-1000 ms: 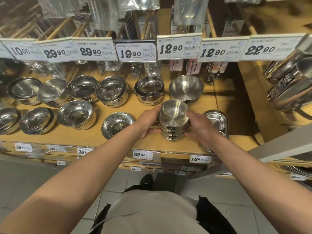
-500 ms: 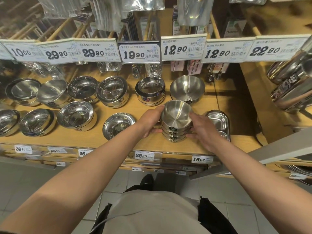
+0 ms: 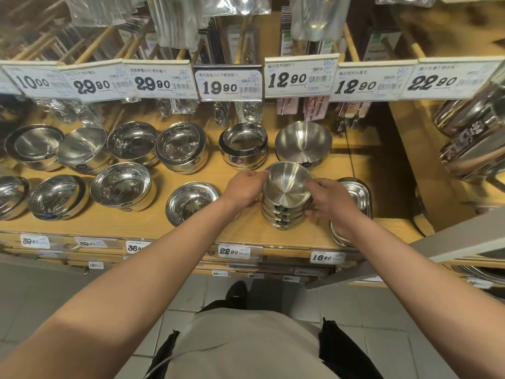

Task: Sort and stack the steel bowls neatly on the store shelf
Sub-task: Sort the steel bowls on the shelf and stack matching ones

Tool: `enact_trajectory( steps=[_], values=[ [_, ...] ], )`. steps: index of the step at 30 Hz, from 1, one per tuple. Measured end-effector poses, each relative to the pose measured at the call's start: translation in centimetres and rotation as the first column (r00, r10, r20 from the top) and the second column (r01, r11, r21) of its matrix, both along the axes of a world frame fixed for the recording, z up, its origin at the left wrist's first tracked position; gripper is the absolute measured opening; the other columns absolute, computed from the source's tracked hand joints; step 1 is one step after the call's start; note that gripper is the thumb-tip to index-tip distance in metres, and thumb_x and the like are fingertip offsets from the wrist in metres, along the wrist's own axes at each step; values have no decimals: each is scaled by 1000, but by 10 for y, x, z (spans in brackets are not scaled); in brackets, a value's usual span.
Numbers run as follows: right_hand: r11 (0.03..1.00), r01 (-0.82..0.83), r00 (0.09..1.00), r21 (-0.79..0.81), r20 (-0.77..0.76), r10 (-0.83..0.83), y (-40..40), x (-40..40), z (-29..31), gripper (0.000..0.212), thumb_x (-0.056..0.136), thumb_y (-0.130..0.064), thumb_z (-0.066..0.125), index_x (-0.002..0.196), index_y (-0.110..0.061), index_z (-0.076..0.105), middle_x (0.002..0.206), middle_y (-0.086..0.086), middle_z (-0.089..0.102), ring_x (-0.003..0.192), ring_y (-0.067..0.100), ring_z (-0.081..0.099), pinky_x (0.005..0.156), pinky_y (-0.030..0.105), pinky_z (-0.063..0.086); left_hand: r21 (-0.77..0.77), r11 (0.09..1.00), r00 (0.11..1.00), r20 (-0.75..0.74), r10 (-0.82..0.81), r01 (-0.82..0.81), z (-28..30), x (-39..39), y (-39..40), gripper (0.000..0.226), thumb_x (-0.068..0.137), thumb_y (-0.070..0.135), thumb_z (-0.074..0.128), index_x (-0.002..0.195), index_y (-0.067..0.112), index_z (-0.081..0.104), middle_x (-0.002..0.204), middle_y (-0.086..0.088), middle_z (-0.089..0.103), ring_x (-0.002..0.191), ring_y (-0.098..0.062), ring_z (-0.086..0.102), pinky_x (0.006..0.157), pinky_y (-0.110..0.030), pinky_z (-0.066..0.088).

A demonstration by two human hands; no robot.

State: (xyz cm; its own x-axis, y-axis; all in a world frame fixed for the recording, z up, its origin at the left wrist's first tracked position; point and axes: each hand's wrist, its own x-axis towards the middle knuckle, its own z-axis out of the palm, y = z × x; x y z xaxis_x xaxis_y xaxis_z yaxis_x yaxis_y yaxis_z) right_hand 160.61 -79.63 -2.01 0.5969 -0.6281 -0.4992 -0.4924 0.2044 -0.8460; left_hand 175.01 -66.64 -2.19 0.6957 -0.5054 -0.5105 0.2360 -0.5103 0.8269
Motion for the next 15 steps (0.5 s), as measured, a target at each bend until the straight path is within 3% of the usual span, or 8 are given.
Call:
enact_trajectory(
  steps=[2,5,10,15],
  values=[
    [1000,-6,1000,5,-7,6,0,2,2,38,100,-32,61,129,-7,63,112,16,68,99,27,69,73,30,62,9,1000,1000,20,-21,21,0,1,0,38,98,41,51,104,7,67,106,-13,68,110,-29,64,65,-30,57],
    [1000,2,1000,-6,-8,-2,0,4,2,32,100,-30,61,124,-9,65,102,10,68,91,23,68,70,29,62,2,1000,999,27,-23,23,1,0,0,28,98,39,51,93,15,64,97,-9,65,107,-29,66,62,-29,56],
    [999,13,1000,-38,-5,-14,-1,4,0,13,98,-30,62,91,-21,69,92,8,69,84,22,68,76,38,64,4,1000,1000,21,-14,14,1,-2,-1,27,99,39,51,88,17,63,109,-15,70,106,-28,66,64,-30,57],
    [998,-3,1000,-56,-18,2,-4,6,-1,14,97,-32,63,87,-24,69,88,9,69,79,23,69,73,37,64,16,1000,1000,13,2,-2,-1,0,0,23,99,38,52,90,19,62,99,-6,64,100,-23,64,68,-32,60]
  ],
)
